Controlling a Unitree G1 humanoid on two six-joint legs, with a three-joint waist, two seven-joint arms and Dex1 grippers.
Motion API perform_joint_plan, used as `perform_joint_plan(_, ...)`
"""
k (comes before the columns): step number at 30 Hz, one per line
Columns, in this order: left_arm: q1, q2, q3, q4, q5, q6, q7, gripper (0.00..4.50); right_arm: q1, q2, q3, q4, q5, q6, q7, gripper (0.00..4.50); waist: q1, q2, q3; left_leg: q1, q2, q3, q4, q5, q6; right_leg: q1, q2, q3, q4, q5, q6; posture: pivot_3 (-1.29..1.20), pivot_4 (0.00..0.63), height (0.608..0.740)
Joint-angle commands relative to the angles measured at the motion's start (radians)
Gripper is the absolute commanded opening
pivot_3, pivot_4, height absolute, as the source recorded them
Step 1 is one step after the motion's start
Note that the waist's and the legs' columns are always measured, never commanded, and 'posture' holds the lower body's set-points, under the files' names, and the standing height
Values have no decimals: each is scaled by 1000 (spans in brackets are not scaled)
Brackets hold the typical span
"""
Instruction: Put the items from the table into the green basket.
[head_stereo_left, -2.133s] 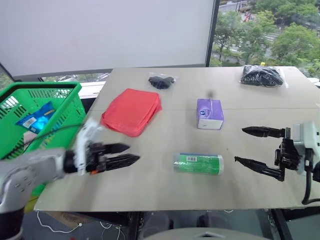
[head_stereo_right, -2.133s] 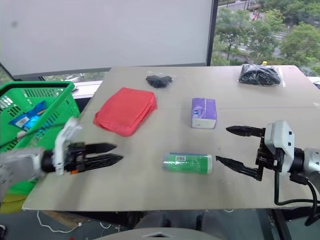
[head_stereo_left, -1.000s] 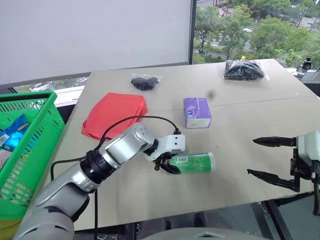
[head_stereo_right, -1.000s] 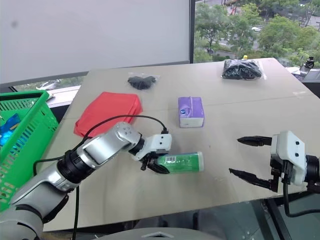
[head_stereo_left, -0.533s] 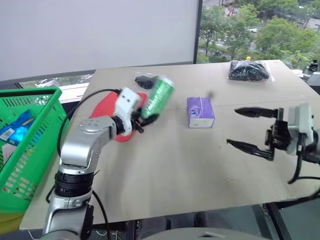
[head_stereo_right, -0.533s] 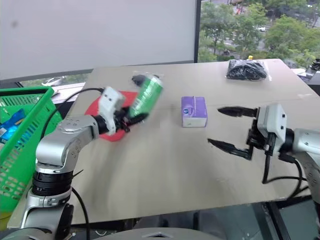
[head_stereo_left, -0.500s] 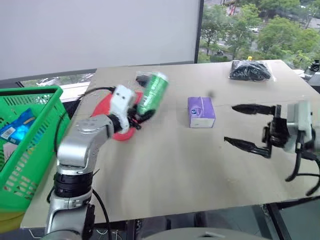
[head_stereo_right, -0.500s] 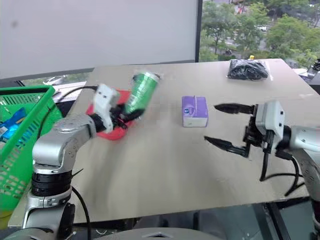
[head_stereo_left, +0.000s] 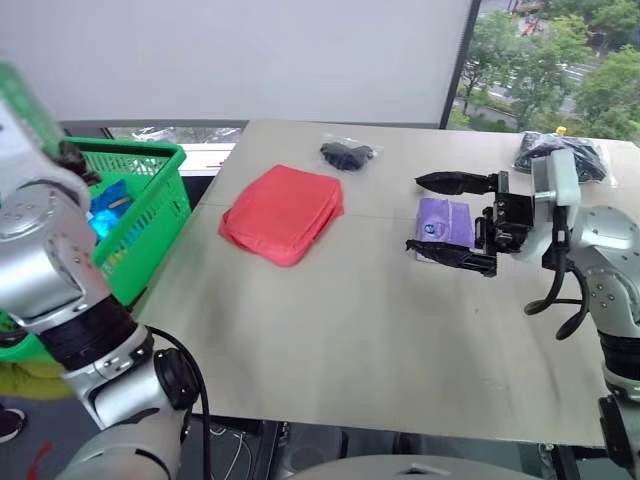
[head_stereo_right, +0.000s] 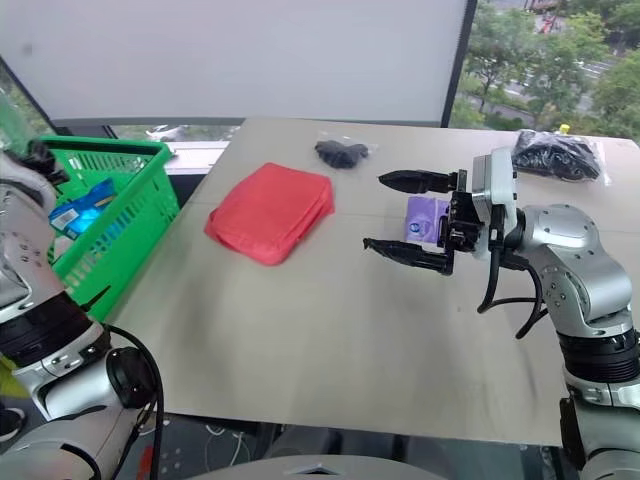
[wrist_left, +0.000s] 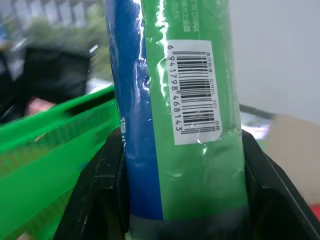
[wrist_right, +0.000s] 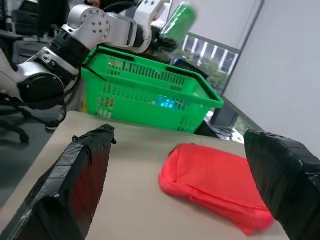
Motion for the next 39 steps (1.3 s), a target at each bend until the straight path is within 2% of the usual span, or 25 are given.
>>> perform_joint_plan(1, -62, 8, 86, 88, -36, -15, 40, 1912, -38, 8, -11, -21, 22, -5, 2, 4500, 13, -2, -1, 0, 0, -2, 0, 1, -1, 0, 0, -1, 0, 0, 0, 268, 0, 740)
perform_joint_plan(3, -91, -18, 145, 140, -76, -11, 54, 2918, -37, 13, -14, -23, 25, -5, 0, 4500, 22, -6, -4, -1, 0, -4, 0, 1, -2, 1, 0, -3, 0, 0, -1, 263, 0, 740)
perform_joint_plan(6, -98, -29, 139, 176, -95, -39, 55, 4280, -27, 14, -19, -23, 21, -10, -3, 4500, 31, -7, -4, -2, 0, -6, 0, 2, -3, 1, 0, -5, 0, 1, -2, 245, 0, 740)
perform_joint_plan(7, -102, -35, 144, 177, -103, -46, 63, 4441, -22, 12, -21, -25, 19, -11, -4, 4500, 33, -7, -4, -2, 0, -6, 0, 2, -4, 1, 0, -5, 0, 1, -2, 241, 0, 740)
perform_joint_plan(10, -89, -37, 105, 165, -121, -83, 40, 4441, -2, 4, -37, -40, 19, -8, -21, 4500, 34, -7, -5, -2, 0, -6, 0, 2, -4, 1, 0, -5, 0, 1, -2, 227, 0, 740)
perform_joint_plan(12, -77, -53, 3, 111, -157, -100, -41, 4441, 13, -3, -50, -50, 20, -6, -33, 4500, 33, -7, -5, -2, 0, -5, 0, 2, -4, 0, 0, -5, 0, 1, -2, 219, 0, 740)
perform_joint_plan(16, -66, -103, -179, -1, -274, -17, -198, 4441, 54, -27, -80, -73, 24, -1, -58, 4500, 35, -7, -5, -5, 0, -6, 2, 2, -4, 0, 0, -6, 0, 1, -2, 193, 0, 740)
perform_joint_plan(19, -46, -130, -301, -50, -391, 108, -321, 4441, 113, -61, -117, -96, 20, 10, -81, 4500, 27, -5, -6, -7, 0, -7, 4, 2, -4, 0, 0, -6, 0, 1, -2, 179, 0, 740)
perform_joint_plan(23, 17, -90, -635, -64, -456, 185, -536, 4441, 246, -115, -175, -125, -24, 5, -110, 4500, -9, -4, -7, -7, 1, -6, 4, 2, -4, -1, 1, -5, 0, 1, -3, 125, 0, 740)
perform_joint_plan(26, 11, -105, -764, 60, -413, 102, -609, 4441, 316, -139, -213, -151, -51, 6, -155, 4500, -49, 0, -7, -6, 1, -4, 5, 2, -3, -1, 1, -3, 2, 1, -3, 61, 0, 740)
perform_joint_plan(30, -107, -149, -921, 320, -330, -33, -724, 4441, 431, -180, -284, -181, -74, 49, -204, 4500, -91, 3, -8, -2, 1, -2, 6, 3, -3, 3, 3, -1, 4, 1, -3, -1, 0, 740)
perform_joint_plan(32, -184, -208, -918, 466, -330, -25, -741, 4441, 474, -188, -309, -194, -88, 45, -221, 4500, -111, 5, -7, 2, 0, -2, 6, 2, -3, 8, 3, -2, 3, 1, -3, -25, 0, 740)
perform_joint_plan(35, -316, -336, -830, 726, -339, -44, -694, 4441, 525, -184, -344, -224, -87, 48, -239, 4500, -148, 7, -7, 6, 0, -2, 7, 0, 1, 15, 5, -3, 0, 1, -3, -59, 0, 740)
perform_joint_plan(36, -377, -394, -787, 861, -331, -98, -633, 4441, 550, -182, -362, -245, -84, 55, -249, 4500, -174, 8, -7, 6, -1, -2, 8, 0, 1, 15, 9, -3, -1, 1, -2, -96, 0, 740)
perform_joint_plan(39, -490, -504, -754, 1146, -257, -263, -510, 4441, 613, -182, -413, -294, -75, 73, -266, 4500, -185, 8, -6, 7, 0, -2, 9, 0, 1, 18, 5, -2, -3, 1, -2, -96, 0, 740)
